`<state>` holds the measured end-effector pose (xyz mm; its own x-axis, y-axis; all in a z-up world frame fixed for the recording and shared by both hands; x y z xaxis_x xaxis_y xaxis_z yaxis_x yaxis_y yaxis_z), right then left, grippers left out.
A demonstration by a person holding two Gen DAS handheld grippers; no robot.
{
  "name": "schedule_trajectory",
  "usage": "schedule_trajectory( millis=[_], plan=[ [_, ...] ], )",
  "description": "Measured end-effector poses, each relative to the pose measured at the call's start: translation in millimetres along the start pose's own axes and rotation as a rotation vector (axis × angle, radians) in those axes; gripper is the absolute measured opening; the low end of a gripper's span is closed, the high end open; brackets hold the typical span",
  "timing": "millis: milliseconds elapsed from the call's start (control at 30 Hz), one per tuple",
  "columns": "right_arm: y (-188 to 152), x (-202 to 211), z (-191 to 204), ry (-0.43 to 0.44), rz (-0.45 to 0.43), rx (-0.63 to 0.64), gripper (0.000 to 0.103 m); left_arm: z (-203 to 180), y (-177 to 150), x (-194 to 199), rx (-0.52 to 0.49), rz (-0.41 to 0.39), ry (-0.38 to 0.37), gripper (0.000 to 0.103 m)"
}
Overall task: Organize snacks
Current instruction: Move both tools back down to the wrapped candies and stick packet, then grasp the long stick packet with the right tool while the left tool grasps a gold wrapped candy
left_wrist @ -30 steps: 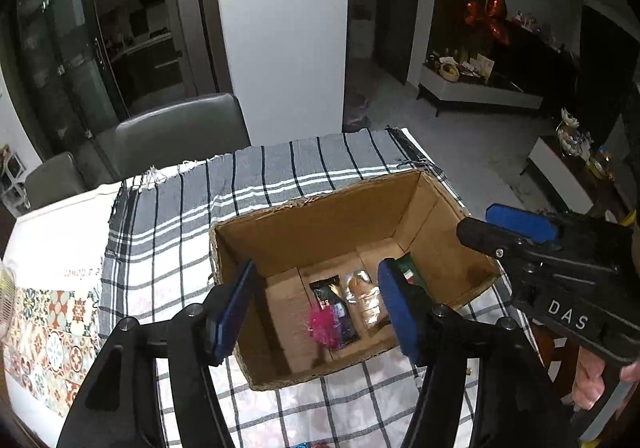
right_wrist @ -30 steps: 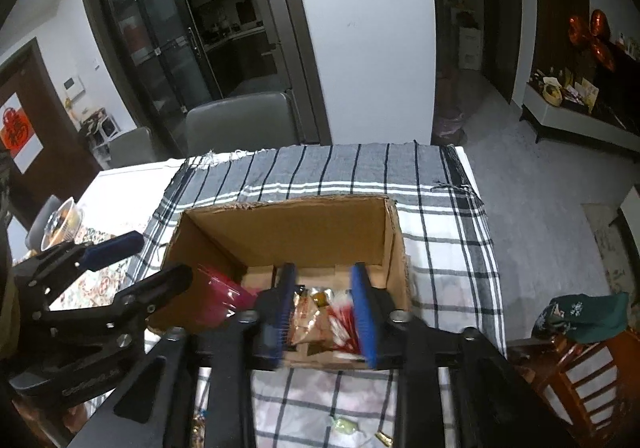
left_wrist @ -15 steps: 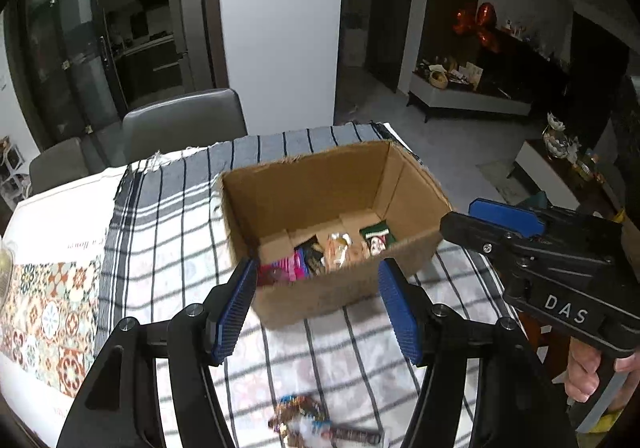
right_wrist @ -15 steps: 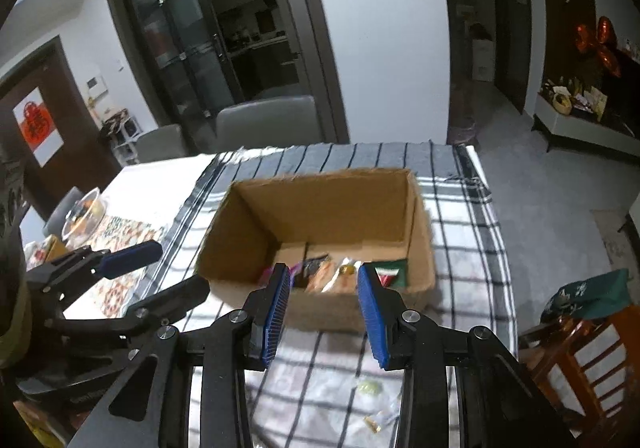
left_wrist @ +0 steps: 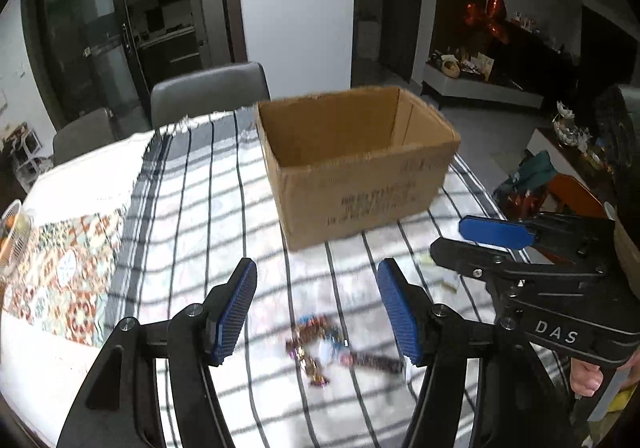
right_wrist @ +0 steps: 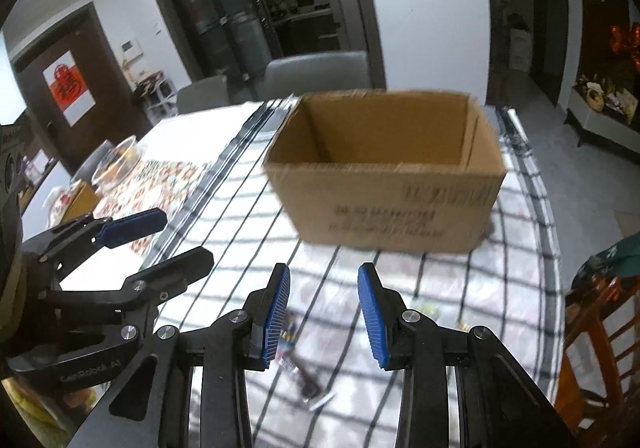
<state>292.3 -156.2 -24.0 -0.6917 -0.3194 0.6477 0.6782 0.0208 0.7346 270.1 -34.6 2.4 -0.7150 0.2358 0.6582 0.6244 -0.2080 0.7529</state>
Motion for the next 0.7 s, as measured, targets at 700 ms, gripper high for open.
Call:
schedule_trajectory(
  millis=[700],
  plan=[
    [-106, -40, 33, 0.083, 0.194, 0.081, 0.036, 11, -112, -12, 0.099, 0.121, -0.013, 0.057]
  ],
)
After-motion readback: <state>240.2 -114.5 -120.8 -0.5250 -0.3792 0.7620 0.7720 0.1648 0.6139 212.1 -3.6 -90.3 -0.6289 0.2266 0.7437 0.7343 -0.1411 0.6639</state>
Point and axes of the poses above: each gripper's, at about its wrist camera, not at the fingertips, and x roughly against the way its jaws point, z to its left, y to its top, the point moved 5 cm from there along -x, roughly the way its jaws point, and after that the axes turned 8 degrees about -z, right-handed, at the moved point
